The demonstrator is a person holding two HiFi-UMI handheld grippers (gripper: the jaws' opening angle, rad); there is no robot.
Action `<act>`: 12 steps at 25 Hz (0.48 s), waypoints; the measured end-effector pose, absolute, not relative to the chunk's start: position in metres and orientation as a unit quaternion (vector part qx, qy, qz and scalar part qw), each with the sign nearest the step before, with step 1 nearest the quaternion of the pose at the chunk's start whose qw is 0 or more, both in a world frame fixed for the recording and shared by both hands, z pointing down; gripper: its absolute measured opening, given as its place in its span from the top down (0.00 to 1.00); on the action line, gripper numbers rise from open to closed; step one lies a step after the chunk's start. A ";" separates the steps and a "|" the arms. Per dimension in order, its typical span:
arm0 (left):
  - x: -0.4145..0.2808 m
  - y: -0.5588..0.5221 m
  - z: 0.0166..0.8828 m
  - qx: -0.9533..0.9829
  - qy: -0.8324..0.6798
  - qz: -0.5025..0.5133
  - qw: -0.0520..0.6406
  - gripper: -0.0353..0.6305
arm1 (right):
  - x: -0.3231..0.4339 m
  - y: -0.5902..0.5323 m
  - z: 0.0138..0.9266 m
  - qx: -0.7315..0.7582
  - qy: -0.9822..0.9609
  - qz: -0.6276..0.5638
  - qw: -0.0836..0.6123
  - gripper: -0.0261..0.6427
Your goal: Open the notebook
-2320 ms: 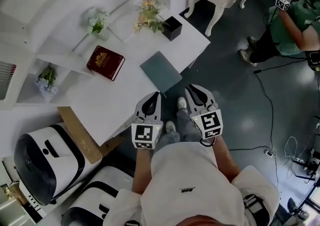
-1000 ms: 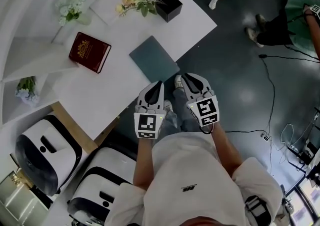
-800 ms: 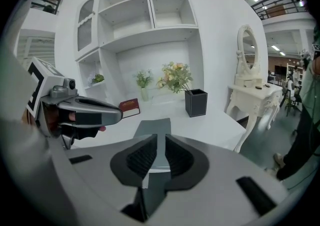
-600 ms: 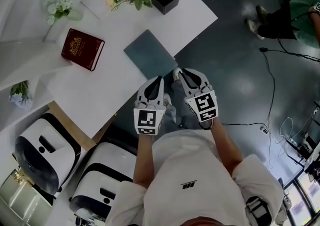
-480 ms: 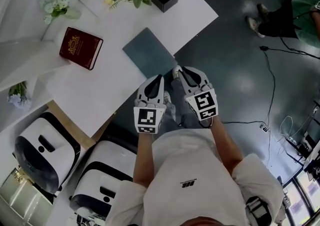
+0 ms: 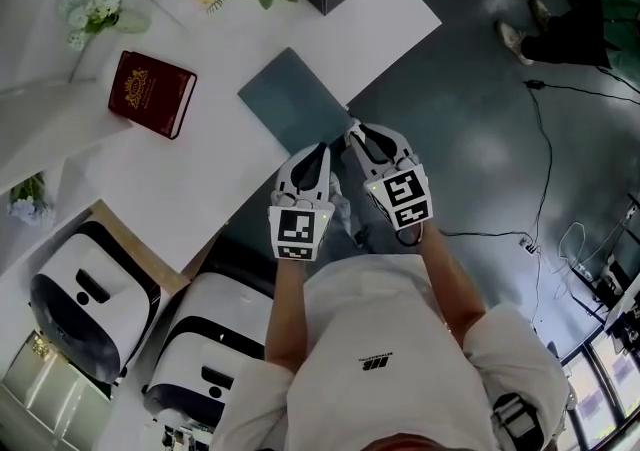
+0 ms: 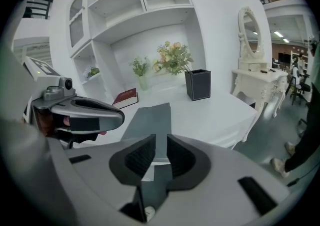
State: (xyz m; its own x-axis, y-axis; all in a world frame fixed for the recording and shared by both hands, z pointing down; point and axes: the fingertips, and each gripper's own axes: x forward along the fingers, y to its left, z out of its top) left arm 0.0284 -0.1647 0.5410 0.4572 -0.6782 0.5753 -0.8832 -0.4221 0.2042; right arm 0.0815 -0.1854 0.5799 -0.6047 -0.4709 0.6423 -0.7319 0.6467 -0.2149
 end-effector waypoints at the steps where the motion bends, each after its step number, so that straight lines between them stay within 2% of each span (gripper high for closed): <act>1: 0.029 -0.165 0.543 0.817 -0.476 0.209 0.248 0.95 | 0.081 -0.186 0.583 0.347 -0.864 0.238 0.278 0.88; 12: 0.031 -0.174 0.568 0.815 -0.466 0.221 0.263 0.95 | 0.076 -0.191 0.617 0.331 -0.856 0.266 0.295 0.85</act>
State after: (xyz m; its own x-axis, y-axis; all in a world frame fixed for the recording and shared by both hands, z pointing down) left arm 0.0309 -0.1737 0.5682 0.4676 -0.6442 0.6053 -0.8764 -0.4274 0.2221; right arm 0.0757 -0.1908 0.6165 -0.6070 -0.4098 0.6809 -0.7234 0.6395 -0.2601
